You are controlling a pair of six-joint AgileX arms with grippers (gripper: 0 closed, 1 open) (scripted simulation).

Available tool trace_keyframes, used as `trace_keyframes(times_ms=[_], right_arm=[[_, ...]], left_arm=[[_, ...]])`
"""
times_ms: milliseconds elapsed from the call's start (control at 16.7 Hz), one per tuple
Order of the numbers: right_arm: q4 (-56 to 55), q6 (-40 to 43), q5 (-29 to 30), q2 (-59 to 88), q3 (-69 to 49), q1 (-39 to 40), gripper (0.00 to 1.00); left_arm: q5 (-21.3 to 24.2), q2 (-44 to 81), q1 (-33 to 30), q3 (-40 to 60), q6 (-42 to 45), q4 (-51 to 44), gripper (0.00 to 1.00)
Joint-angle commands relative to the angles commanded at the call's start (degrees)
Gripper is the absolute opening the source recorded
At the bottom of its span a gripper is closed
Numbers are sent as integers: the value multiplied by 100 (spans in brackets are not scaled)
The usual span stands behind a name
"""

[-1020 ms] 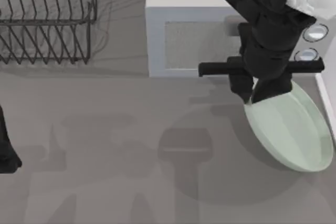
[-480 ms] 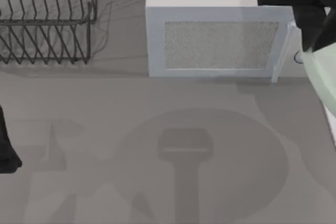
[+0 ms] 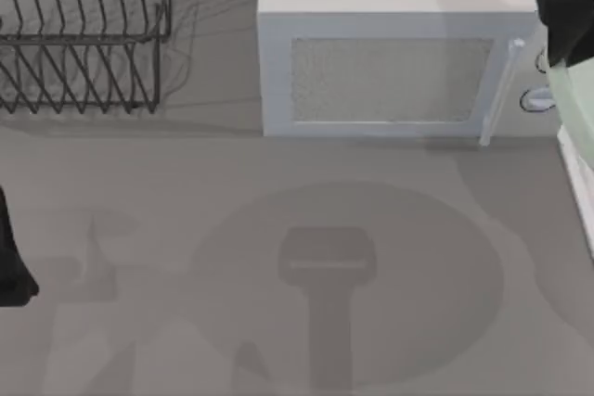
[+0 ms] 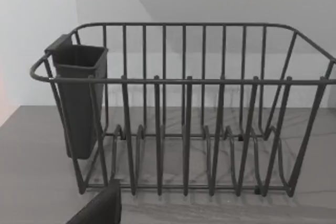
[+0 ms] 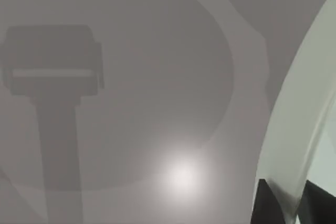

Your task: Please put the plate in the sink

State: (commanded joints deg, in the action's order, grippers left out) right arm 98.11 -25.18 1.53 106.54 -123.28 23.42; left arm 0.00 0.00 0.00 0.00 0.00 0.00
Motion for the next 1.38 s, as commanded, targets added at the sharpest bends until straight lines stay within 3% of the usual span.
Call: trace_keyframes(times_ms=[300, 720, 1020, 1320, 1380], right_arm=[[180, 613, 203, 897, -1738, -704, 0], [295, 2088, 169, 3717, -4087, -2345, 0], [285, 2812, -82, 4847, -4345, -2806, 0], [283, 2847, -100, 4892, -4336, -2815, 0], [283, 2847, -100, 4892, -4336, -2815, 8]], left_arm=[[0, 0, 0, 0, 0, 0, 100], [0, 0, 0, 0, 0, 0, 100], [0, 0, 0, 0, 0, 0, 100], [0, 0, 0, 0, 0, 0, 100], [0, 0, 0, 0, 0, 0, 100]])
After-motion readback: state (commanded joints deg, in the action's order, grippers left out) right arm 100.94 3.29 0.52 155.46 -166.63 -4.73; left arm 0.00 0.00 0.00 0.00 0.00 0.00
